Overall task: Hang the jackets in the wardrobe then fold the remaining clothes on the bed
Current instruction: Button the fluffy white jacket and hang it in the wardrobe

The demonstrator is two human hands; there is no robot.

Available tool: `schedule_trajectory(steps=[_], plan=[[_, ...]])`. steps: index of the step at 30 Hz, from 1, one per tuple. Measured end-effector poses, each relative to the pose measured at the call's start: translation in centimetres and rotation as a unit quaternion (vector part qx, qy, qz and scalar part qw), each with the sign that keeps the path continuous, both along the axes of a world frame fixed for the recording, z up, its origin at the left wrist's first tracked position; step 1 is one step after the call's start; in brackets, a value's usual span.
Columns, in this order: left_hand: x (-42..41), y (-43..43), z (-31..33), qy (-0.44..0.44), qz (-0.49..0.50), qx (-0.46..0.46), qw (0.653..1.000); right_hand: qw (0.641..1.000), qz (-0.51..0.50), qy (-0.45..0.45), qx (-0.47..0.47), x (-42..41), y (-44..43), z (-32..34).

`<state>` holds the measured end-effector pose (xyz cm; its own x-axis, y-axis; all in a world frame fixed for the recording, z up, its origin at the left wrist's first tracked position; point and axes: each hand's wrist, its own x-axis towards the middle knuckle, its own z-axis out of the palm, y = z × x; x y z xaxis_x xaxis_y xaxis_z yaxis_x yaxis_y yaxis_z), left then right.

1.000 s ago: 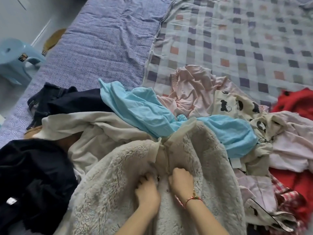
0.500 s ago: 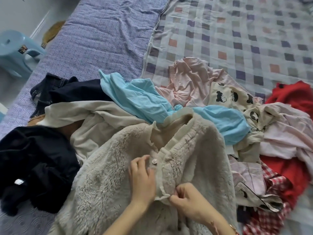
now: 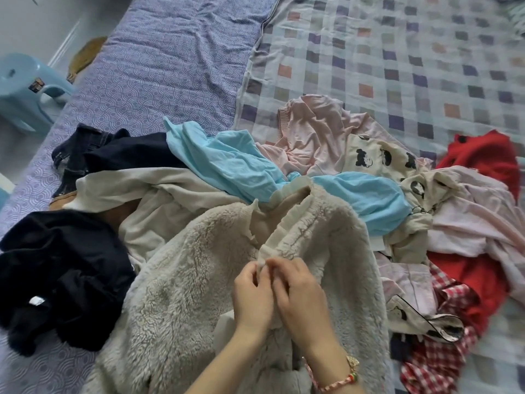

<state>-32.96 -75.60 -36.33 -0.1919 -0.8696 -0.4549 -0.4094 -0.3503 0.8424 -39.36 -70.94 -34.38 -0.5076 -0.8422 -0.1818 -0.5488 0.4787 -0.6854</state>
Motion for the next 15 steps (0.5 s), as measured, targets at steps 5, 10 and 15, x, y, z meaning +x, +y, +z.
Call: schedule_trajectory(steps=[5, 10, 15], plan=[[0.0, 0.8, -1.0, -0.092, 0.087, -0.116, 0.985, 0.997, -0.036, 0.048, -0.039, 1.2, 0.0, -2.2], [0.6, 0.8, -2.4, -0.061, 0.004, -0.167, 0.984, 0.999, -0.027, 0.028, -0.037, 0.9, 0.6, -3.3], [1.9, 0.8, -3.5, -0.015, -0.082, -0.212, 0.974, 1.000, -0.003, -0.024, 0.008, -0.7, 0.3, -3.9]])
